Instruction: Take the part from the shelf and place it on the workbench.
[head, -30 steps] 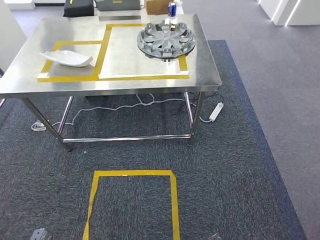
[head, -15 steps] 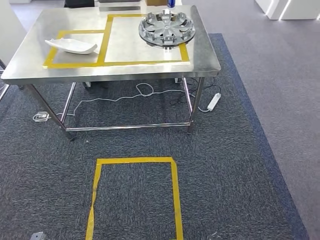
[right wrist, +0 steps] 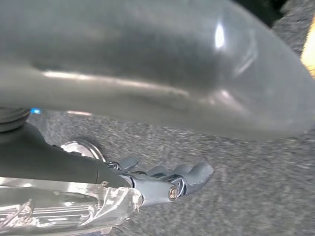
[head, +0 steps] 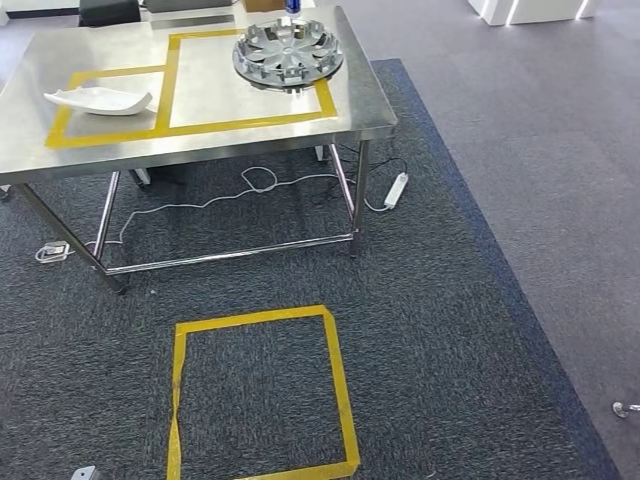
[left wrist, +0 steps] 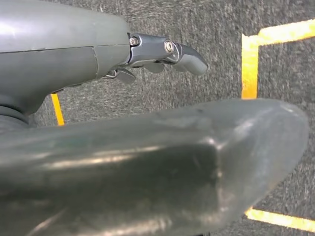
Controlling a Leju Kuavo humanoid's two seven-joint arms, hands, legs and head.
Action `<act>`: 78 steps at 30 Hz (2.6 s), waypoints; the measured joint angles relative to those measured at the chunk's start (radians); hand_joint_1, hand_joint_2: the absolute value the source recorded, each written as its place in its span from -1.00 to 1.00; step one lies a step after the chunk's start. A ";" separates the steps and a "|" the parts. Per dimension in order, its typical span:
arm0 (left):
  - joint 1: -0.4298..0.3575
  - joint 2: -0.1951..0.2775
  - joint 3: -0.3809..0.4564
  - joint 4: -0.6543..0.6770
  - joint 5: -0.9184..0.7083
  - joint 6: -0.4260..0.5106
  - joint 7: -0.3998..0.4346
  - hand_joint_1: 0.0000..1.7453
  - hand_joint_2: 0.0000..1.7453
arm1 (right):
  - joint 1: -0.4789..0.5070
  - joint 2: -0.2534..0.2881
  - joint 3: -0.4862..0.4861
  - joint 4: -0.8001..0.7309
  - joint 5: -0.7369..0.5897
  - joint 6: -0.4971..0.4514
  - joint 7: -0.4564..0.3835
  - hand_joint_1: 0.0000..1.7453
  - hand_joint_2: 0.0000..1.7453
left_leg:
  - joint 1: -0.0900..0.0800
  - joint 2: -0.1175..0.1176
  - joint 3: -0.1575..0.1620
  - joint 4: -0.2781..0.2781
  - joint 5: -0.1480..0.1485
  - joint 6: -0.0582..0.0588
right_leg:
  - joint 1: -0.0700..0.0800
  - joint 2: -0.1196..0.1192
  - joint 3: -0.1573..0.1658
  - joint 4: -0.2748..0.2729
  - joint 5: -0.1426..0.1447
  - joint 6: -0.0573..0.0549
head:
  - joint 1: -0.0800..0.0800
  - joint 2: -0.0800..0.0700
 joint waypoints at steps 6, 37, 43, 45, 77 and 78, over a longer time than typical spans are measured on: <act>0.003 0.000 0.000 0.000 0.017 0.007 -0.008 -1.00 -1.00 | -0.003 -0.002 0.000 0.000 -0.002 0.009 0.001 -1.00 -1.00 | 0.005 -0.104 -0.131 0.271 -0.140 -0.021 | -0.008 0.070 -0.014 -0.014 0.030 -0.021 | -0.007 0.000; -0.001 -0.012 -0.021 -0.003 0.011 0.066 0.038 -1.00 -1.00 | -0.002 -0.013 0.000 0.000 0.019 0.010 -0.005 -1.00 -1.00 | 0.012 -0.107 -0.151 0.301 -0.142 -0.026 | -0.019 0.084 -0.035 0.022 0.012 -0.014 | 0.002 0.000; -0.003 -0.013 -0.024 -0.003 0.011 0.067 0.040 -1.00 -1.00 | -0.001 -0.013 0.000 0.000 0.021 0.012 -0.005 -1.00 -1.00 | 0.018 -0.188 -0.035 0.030 0.002 -0.011 | -0.016 0.171 -0.046 0.030 0.021 0.004 | 0.003 0.000; -0.006 -0.014 -0.026 -0.003 0.009 0.068 0.041 -1.00 -1.00 | 0.003 -0.014 0.000 0.000 0.025 0.013 -0.004 -1.00 -1.00 | 0.017 -0.176 -0.033 0.019 0.000 -0.004 | -0.019 0.193 -0.057 0.027 0.026 0.017 | 0.003 0.000; -0.011 -0.018 -0.029 -0.004 0.028 0.074 0.048 -1.00 -1.00 | 0.011 -0.021 -0.005 0.000 0.006 0.030 0.015 -1.00 -1.00 | 0.017 -0.177 -0.040 0.017 0.006 0.000 | -0.028 0.184 -0.070 0.039 0.016 0.030 | 0.013 0.000; -0.011 -0.019 -0.029 -0.004 0.028 0.073 0.048 -1.00 -1.00 | 0.013 -0.021 -0.006 0.000 0.003 0.029 0.014 -1.00 -1.00 | 0.017 -0.163 -0.038 0.014 0.007 0.007 | -0.027 0.152 -0.083 0.062 0.000 0.035 | 0.017 0.000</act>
